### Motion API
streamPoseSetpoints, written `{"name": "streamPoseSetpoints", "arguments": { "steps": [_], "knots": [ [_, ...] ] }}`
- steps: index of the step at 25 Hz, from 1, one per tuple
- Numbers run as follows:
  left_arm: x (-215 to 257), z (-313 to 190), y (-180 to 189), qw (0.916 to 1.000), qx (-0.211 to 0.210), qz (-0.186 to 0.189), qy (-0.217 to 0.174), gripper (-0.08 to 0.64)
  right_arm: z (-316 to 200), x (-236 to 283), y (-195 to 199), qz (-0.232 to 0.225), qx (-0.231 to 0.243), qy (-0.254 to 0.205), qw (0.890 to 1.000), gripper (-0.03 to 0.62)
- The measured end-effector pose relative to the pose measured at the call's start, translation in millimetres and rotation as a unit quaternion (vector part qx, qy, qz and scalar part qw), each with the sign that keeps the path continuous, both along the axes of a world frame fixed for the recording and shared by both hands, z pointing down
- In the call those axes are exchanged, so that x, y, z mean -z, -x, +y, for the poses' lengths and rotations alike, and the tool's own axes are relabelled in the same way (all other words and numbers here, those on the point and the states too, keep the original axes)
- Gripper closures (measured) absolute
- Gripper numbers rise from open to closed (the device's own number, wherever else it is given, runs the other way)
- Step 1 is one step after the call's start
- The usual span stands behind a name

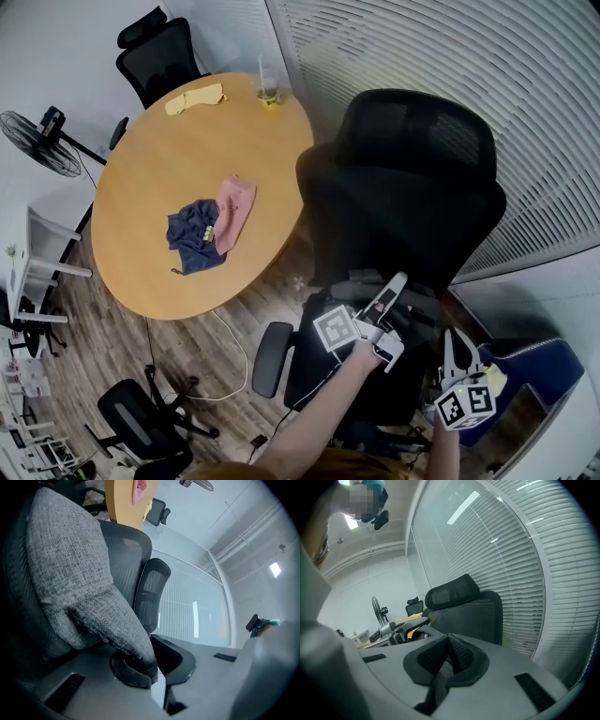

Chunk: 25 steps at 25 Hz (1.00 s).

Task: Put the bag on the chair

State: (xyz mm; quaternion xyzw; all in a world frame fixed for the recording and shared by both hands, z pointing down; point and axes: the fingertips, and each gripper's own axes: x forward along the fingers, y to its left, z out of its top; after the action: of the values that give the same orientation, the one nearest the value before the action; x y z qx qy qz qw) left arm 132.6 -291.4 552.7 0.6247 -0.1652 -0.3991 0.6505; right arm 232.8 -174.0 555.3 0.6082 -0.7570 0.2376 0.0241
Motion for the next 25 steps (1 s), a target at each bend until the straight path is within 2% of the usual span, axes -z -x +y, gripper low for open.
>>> {"name": "streamPoseSetpoints", "arguments": {
  "steps": [19,25],
  "knots": [
    [-8.3,3.2,1.3,0.9997,0.009,-0.015,0.017,0.528,10.3,0.4,-1.0,0.003,0.001,-0.001,1.000,0.580],
    [-15.5,11.8,-0.2,0.9995,-0.006,-0.016,0.025,0.479,9.6,7.0,4.1,-0.001,0.001,-0.008,1.000,0.580]
  ]
}}
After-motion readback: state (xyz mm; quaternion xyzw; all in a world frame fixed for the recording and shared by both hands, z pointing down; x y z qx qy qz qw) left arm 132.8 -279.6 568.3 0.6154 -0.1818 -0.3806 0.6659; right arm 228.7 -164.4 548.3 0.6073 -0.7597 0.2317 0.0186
